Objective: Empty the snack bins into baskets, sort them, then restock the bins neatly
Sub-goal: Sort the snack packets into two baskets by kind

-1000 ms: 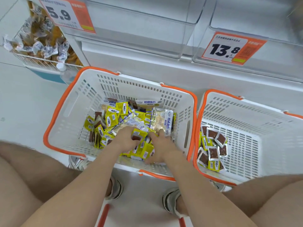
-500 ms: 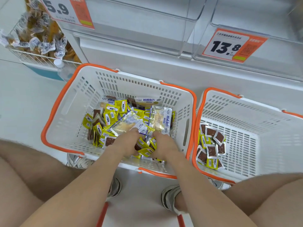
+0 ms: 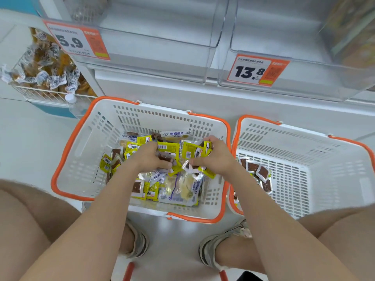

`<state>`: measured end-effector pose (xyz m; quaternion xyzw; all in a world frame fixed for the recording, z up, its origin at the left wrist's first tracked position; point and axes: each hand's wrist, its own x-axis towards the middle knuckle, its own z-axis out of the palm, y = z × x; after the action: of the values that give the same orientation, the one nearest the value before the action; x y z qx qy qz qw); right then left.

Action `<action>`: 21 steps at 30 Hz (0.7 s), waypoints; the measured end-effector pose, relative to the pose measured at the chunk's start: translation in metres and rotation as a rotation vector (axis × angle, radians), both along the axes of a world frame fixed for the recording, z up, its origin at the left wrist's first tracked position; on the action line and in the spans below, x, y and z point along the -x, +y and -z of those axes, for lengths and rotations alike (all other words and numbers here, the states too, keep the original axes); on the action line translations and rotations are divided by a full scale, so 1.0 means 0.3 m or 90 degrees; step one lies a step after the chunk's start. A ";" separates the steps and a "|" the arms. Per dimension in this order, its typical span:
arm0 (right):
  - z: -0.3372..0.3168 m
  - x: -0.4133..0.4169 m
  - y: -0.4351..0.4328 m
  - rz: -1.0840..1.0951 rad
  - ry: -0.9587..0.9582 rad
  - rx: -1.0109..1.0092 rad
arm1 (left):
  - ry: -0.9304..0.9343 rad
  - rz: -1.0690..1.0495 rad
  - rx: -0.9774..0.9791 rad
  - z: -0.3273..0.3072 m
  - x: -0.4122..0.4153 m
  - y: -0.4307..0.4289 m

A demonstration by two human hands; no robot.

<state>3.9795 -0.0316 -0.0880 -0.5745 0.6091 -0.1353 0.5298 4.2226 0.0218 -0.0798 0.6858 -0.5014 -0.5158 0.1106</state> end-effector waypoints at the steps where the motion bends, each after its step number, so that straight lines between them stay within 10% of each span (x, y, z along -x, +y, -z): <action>1: -0.032 0.023 -0.006 0.054 -0.058 -0.014 | 0.045 -0.022 0.022 -0.051 0.019 -0.020; 5: -0.146 0.181 -0.015 0.262 -0.249 -0.015 | 0.149 -0.096 0.116 -0.207 0.212 -0.089; 9: -0.167 0.388 0.010 0.478 -0.034 0.035 | 0.142 -0.066 0.165 -0.275 0.479 -0.098; 12: -0.118 0.530 0.037 0.473 0.187 -0.049 | 0.042 0.074 0.147 -0.241 0.644 -0.094; 21: -0.201 0.497 0.025 0.265 0.178 -0.017 | 0.025 0.167 0.299 -0.162 0.647 -0.083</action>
<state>3.8304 -0.0240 -0.0277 -0.4426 0.7836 -0.1528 0.4083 4.0285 -0.0030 -0.0312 0.5608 -0.6894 -0.4084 0.2084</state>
